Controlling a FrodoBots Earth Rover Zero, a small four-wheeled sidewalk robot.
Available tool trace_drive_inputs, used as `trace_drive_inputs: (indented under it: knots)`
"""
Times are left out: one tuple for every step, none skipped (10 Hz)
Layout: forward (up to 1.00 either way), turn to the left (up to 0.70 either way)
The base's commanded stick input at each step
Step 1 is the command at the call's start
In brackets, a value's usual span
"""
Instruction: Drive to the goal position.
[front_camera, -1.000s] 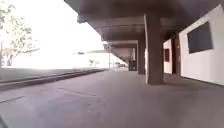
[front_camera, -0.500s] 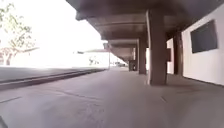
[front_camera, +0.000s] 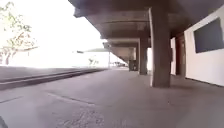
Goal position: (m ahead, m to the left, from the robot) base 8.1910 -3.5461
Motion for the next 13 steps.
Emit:
trace_drive_inputs:
  knots:
    - [0.50, 0.00]
    - [0.50, 0.00]
    - [0.50, 0.00]
    - [0.50, 0.00]
    - [0.50, 0.00]
    - [0.50, 0.00]
    - [0.50, 0.00]
    - [0.50, 0.00]
    - [0.50, 0.00]
    - [0.50, 0.00]
    - [0.50, 0.00]
    - [0.50, 0.00]
    - [0.50, 0.00]
